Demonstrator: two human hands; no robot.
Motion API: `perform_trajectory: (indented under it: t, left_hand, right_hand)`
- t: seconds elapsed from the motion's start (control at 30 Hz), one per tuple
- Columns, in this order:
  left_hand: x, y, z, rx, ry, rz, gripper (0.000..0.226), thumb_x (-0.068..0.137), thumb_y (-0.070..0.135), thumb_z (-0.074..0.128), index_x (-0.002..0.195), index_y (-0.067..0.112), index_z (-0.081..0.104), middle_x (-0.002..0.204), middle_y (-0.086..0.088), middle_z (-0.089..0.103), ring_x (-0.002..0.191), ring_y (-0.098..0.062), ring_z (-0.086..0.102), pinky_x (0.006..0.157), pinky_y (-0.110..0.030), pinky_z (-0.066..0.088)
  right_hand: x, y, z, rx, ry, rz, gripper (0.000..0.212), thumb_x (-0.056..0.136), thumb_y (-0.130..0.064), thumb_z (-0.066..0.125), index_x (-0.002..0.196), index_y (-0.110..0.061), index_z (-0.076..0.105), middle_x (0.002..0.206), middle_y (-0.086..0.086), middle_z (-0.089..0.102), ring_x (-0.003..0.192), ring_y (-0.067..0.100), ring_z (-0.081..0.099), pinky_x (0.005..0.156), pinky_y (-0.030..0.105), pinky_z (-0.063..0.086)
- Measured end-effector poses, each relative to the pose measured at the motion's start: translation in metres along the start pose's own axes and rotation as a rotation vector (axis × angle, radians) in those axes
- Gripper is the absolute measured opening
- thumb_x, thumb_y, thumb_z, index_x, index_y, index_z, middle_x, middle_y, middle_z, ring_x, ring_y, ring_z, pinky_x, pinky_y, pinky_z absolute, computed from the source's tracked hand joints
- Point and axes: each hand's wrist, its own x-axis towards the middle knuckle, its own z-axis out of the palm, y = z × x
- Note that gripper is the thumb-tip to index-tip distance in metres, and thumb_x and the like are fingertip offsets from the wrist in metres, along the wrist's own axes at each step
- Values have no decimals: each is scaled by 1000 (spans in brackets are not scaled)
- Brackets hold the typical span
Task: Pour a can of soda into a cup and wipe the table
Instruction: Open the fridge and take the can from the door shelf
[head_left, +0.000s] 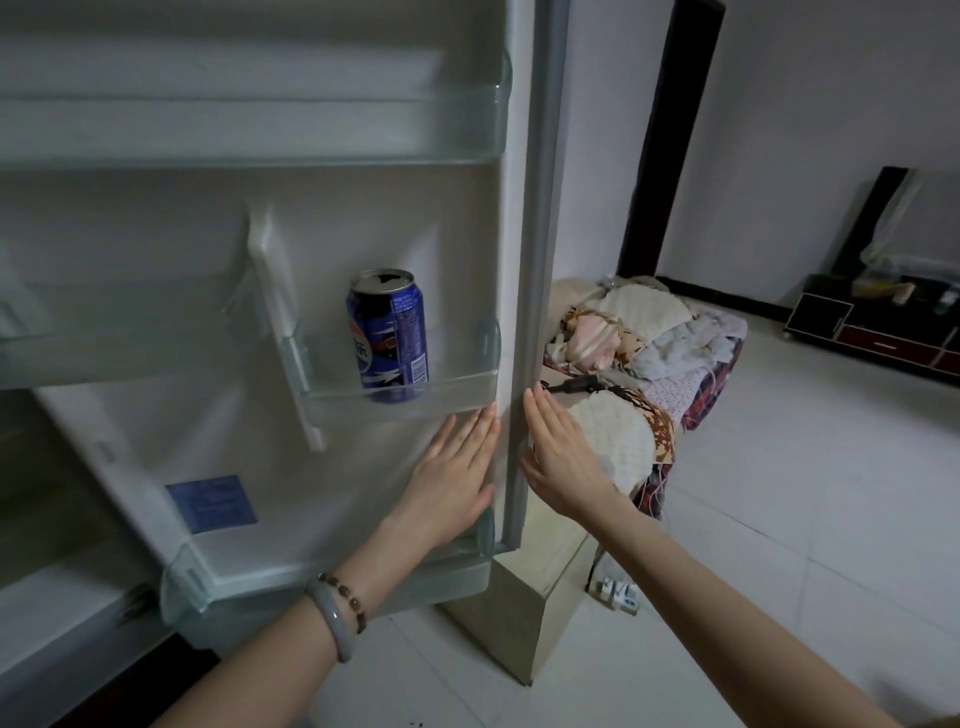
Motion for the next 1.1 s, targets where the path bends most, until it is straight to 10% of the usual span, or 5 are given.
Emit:
perform_trajectory:
  t: [0.53,0.63,0.77,1.1]
  left_hand:
    - [-19,21,-24,-29,40,-79,70,98,38,31,143,14,-17,154,-3,-17,140,-15,-21,116,-38,-10]
    - [-29,30,-40,-89,56,-85,65,98,38,33,149,14,2,158,-3,0,145,-16,-3,114,-34,-7]
    - [-52,31,-74,-130,173,-42,53,88,44,34,127,16,57,134,-5,55,126,-21,49,108,-39,27]
    - [-73,-40,-170,-547,714,-415,51,82,21,70,130,17,53,115,10,58,108,-5,53,94,-16,37]
  right_hand:
    - [-14,8,-18,-59,-36,-106,64,96,-19,43,149,-5,11,157,15,9,146,24,8,115,28,-2]
    - [-17,-1,-36,-72,-125,-84,53,96,-19,39,145,-5,26,151,16,31,138,29,30,115,36,24]
    - [-14,-12,-68,-30,-186,-84,42,88,-21,38,128,-20,51,121,8,63,104,26,62,87,47,50]
    - [24,-92,-131,512,101,-234,60,88,0,45,145,-16,32,146,0,39,130,12,38,107,20,29]
